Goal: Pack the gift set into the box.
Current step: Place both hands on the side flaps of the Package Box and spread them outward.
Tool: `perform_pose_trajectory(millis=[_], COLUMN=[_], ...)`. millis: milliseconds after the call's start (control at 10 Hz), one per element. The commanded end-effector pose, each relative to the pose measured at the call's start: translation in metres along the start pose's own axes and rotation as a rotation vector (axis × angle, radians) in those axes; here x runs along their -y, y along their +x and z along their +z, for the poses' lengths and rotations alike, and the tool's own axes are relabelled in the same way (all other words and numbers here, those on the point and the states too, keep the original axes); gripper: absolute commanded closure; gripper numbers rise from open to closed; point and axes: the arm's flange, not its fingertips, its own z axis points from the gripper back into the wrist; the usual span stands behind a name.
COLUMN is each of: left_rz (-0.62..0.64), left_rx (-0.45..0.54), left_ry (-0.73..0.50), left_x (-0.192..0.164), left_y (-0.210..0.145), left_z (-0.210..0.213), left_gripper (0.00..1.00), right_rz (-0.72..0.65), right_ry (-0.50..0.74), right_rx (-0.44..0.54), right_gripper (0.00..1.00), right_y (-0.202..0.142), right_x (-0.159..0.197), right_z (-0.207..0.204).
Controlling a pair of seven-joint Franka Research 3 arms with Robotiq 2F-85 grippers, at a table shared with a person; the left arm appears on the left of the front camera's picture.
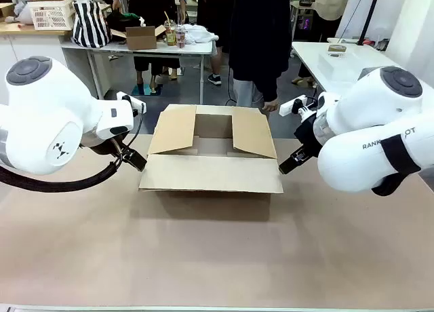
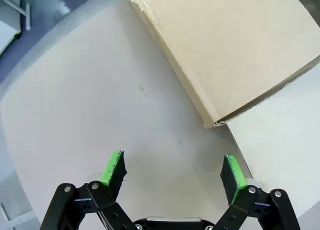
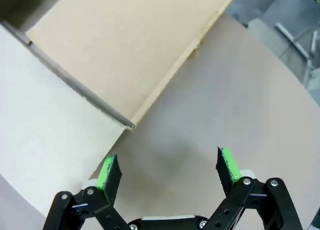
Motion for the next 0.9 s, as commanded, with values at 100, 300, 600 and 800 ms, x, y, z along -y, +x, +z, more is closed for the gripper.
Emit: perform_pose_trajectory(millis=[100,300,600,800], left_rz=[0.0,0.0,0.0,0.0], left_rx=[0.0,0.0,0.0,0.0], left_ry=[0.0,0.0,0.0,0.0], left_x=[0.0,0.0,0.0,0.0], left_y=[0.0,0.0,0.0,0.0], left_z=[0.0001,0.0001,0.0001,0.0001], left_gripper=[0.0,0.0,0.0,0.0], right_rz=[0.0,0.0,0.0,0.0], right_ry=[0.0,0.0,0.0,0.0], right_rx=[0.0,0.0,0.0,0.0], right_gripper=[0.0,0.0,0.0,0.0], right_y=[0.0001,0.0001,0.0001,0.0001], right_x=[0.0,0.0,0.0,0.0], right_z=[0.0001,0.0001,0.0001,0.0001])
